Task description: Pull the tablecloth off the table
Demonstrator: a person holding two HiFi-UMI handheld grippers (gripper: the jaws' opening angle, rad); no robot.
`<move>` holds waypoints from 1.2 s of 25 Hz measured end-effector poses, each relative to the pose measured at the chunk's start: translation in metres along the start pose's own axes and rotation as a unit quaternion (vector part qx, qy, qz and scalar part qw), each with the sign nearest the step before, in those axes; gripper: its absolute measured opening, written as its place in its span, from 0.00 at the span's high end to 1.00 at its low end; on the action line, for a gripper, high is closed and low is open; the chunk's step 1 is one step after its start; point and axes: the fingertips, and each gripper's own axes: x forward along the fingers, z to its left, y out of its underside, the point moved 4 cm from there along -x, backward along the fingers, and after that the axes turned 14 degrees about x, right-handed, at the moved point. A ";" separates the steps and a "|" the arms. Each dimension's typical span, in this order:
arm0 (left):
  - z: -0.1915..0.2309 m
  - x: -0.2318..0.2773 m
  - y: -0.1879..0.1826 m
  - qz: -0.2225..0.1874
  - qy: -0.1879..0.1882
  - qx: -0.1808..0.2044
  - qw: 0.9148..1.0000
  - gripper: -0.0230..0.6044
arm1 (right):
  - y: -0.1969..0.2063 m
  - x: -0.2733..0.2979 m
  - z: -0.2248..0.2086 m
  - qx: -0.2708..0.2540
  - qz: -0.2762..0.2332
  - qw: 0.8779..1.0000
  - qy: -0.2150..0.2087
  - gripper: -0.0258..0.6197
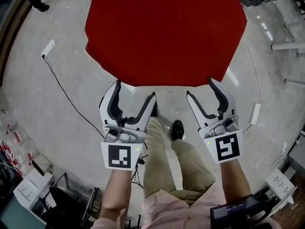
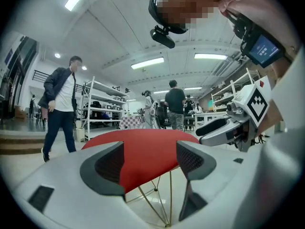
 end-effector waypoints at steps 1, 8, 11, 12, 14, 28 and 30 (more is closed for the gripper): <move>-0.001 0.001 0.004 -0.001 0.000 0.000 1.000 0.45 | 0.004 0.002 -0.002 -0.006 0.004 1.000 0.001 0.59; -0.005 0.006 0.037 0.019 0.000 0.003 1.000 0.45 | 0.025 0.012 -0.007 -0.034 0.022 0.999 0.007 0.58; -0.005 0.005 0.040 0.009 -0.001 -0.012 1.000 0.45 | 0.028 0.011 -0.006 -0.043 0.027 0.999 0.010 0.58; -0.004 0.005 0.040 0.004 0.000 -0.016 1.000 0.45 | 0.028 0.012 -0.006 -0.046 0.028 0.998 0.012 0.58; -0.002 0.007 0.043 -0.002 0.000 -0.018 1.000 0.45 | 0.029 0.012 -0.004 -0.053 0.033 0.998 0.016 0.58; 0.010 -0.001 0.041 -0.014 0.007 -0.049 0.999 0.67 | 0.021 0.019 0.002 -0.050 0.040 0.997 0.031 0.63; 0.012 0.000 0.038 -0.013 0.009 -0.048 0.999 0.74 | 0.020 0.019 0.004 -0.064 0.047 0.996 0.036 0.65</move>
